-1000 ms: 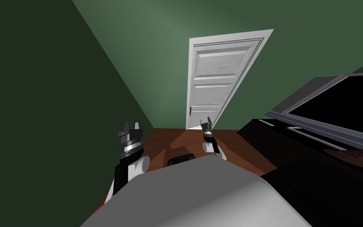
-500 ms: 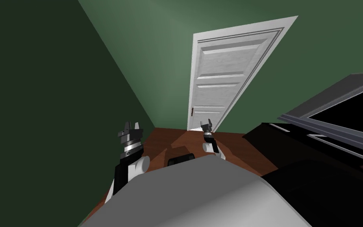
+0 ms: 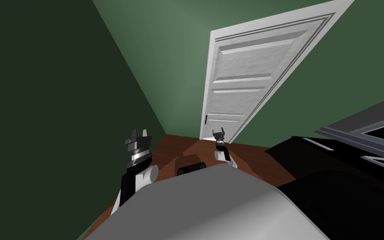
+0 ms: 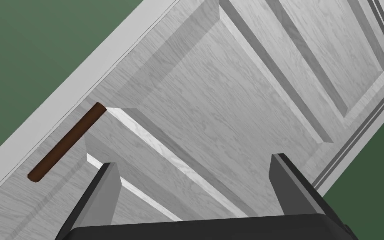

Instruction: Pull the door open

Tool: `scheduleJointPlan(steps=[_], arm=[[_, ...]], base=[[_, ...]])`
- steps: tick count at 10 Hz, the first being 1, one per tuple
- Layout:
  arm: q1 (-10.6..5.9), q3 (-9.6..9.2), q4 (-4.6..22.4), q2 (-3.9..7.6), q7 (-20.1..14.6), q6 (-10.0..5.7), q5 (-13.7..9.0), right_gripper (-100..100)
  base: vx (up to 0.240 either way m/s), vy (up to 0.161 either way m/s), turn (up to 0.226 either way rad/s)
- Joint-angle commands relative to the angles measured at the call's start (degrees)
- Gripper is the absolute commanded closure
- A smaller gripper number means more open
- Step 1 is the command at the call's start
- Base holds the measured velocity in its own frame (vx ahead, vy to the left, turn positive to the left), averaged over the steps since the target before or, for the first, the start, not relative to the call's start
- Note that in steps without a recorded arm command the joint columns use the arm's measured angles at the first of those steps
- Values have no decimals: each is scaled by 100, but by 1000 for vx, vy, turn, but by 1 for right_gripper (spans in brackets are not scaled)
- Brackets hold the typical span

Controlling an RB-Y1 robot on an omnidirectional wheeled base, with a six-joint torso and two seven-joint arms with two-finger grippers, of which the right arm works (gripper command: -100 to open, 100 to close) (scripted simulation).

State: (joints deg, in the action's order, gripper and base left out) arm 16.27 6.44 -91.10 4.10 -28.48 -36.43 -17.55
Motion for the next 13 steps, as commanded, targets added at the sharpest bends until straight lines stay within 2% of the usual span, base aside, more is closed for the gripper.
scheduleJointPlan(steps=[1,4,5,13], arm=[[-107,60,255,15,-190,-56,-76,-100],[-301,186,762,25,-664,-181,-260,-100],[-301,186,783,25,-664,-181,-260,-100],[-795,507,2116,-1,-1866,-501,-728,-100]], base=[[49,-29,82],[72,-40,156],[64,-46,36],[74,-61,134]])
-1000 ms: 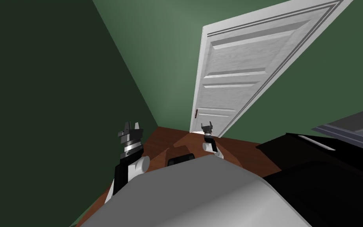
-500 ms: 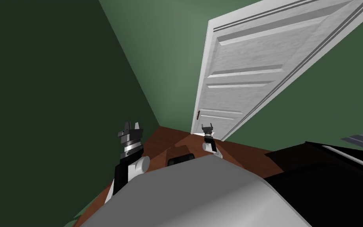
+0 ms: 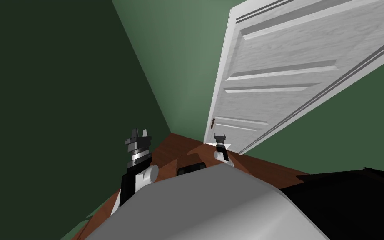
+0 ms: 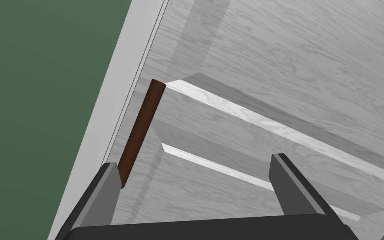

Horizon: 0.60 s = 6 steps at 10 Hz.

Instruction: Pull the door open

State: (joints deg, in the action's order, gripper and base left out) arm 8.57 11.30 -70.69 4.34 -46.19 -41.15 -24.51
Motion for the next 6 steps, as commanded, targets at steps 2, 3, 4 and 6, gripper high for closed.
scheduleJointPlan(steps=[2,3,4,6], arm=[[-141,95,397,-41,-376,-104,-142,-100],[-194,130,543,-51,-507,-139,-192,-100],[-248,165,689,-62,-637,-173,-243,-100],[-353,234,976,-83,-894,-242,-343,-100]], base=[[75,-63,125],[58,-64,135],[65,-69,115],[68,-70,112]])
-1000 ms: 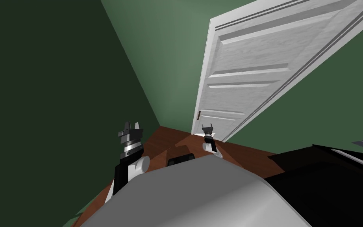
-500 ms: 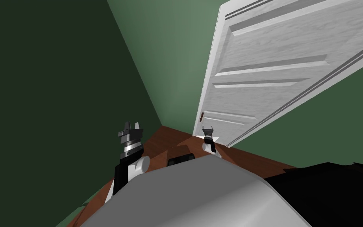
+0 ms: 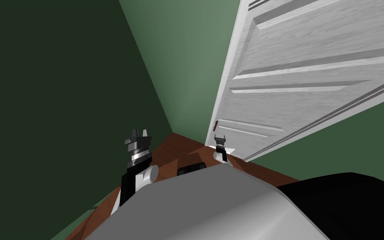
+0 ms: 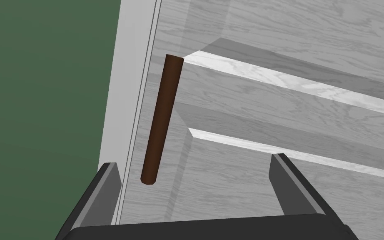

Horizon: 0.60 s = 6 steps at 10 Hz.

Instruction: Pull the door open

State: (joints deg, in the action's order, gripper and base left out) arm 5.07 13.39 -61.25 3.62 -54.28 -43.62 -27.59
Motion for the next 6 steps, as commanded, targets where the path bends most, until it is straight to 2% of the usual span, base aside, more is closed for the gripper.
scheduleJointPlan(steps=[1,6], arm=[[-50,55,157,-24,-198,-25,-79,-100],[-263,193,736,-90,-718,-163,-281,-100]], base=[[78,-68,109],[68,-70,99]])
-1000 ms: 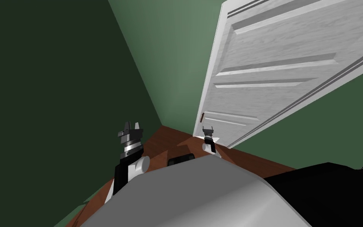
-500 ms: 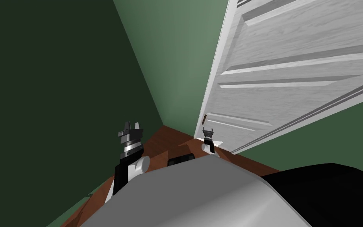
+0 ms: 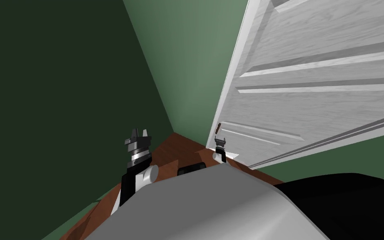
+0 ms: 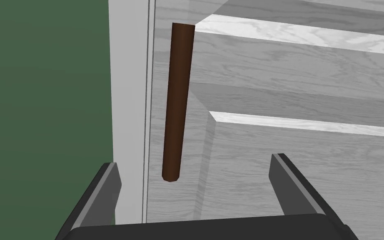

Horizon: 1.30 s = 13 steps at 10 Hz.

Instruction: Pull the door open

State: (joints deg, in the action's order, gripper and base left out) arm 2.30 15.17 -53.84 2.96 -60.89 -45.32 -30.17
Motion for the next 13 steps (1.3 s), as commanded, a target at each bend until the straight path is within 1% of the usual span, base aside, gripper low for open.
scheduleJointPlan(steps=[1,2,4,5,6,7,8,10,11,12,13], arm=[[-59,63,195,-52,-235,-41,-93,-100],[-90,84,280,-64,-311,-61,-123,-100],[-191,149,554,-111,-557,-126,-218,-100],[-216,166,622,-125,-618,-143,-242,-100],[-217,151,600,-119,-553,-139,-220,-100],[-163,126,678,20,-745,-173,-218,-100],[-119,107,720,117,-864,-185,-215,-100],[-67,85,770,230,-1006,-199,-211,-100],[-9,60,826,356,-1165,-215,-207,-100],[22,46,856,423,-1250,-223,-204,-100],[86,19,917,559,-1425,-241,-199,-100]], base=[[80,-96,131],[89,-92,109],[84,-94,97],[75,-77,83],[32,-27,14],[77,-5,-6],[165,-19,-9],[142,2,0],[136,7,-6],[130,1,-7],[134,-4,-7]])
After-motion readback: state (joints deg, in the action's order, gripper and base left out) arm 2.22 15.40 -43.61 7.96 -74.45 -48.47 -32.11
